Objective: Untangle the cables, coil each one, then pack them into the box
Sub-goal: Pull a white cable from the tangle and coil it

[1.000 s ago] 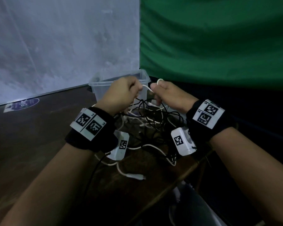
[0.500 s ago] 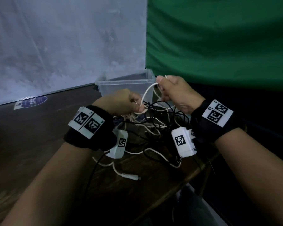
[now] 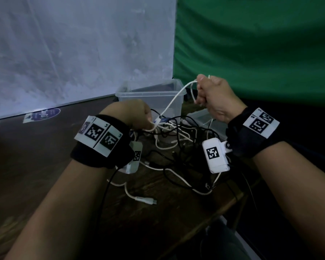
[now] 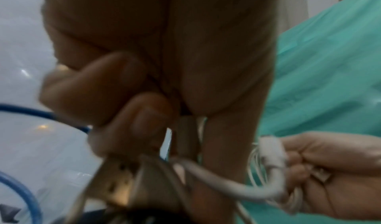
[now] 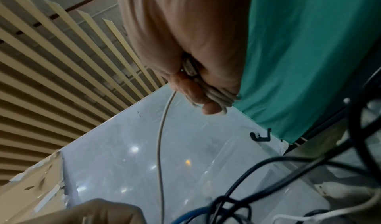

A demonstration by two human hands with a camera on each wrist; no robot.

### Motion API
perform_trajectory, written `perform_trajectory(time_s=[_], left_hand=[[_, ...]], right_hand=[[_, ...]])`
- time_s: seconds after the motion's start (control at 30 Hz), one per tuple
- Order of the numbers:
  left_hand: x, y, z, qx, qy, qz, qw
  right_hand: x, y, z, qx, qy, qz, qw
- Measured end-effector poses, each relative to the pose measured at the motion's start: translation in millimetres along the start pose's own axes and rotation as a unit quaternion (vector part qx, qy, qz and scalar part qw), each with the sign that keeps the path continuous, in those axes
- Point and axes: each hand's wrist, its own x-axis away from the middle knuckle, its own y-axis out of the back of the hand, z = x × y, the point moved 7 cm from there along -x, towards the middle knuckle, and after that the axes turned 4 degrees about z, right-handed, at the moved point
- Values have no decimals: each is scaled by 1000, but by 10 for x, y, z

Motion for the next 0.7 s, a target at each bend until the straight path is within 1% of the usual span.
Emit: perform_trajectory(time_s=[0.07, 0.13, 0.27, 0.33, 0.4, 0.47, 0.53, 0.6, 0.63, 0.7], left_hand=[[11, 59, 30, 0, -4, -26, 1000], [31, 89, 53, 3, -19, -35, 999], [57, 69, 115, 12, -33, -9, 999], [63, 75, 116, 16, -35, -14, 999], [86, 88, 87, 31, -46, -19, 998], [101, 85, 64, 50, -58, -9, 997], [104, 98, 30, 59, -75, -15, 995], [103, 119, 10, 63, -90, -29, 994], [111, 119, -5, 67, -97, -26, 993], [141, 80, -35, 69, -103, 7, 992]], right_hand=[[-40, 82, -55, 24, -11, -27, 999], [-67, 174, -129, 19, -29, -60, 998], [-63, 259, -248, -25, -69, -106, 992], [-88, 267, -294, -19, -73, -113, 991], [-117, 268, -322, 19, -70, -112, 991], [-130, 244, -336, 67, -66, -103, 990], [-137, 221, -357, 84, -65, -95, 990], [-140, 234, -406, 83, -77, -102, 988], [-147, 264, -438, 72, -89, -110, 987], [-158, 340, -510, 15, -120, -131, 984]])
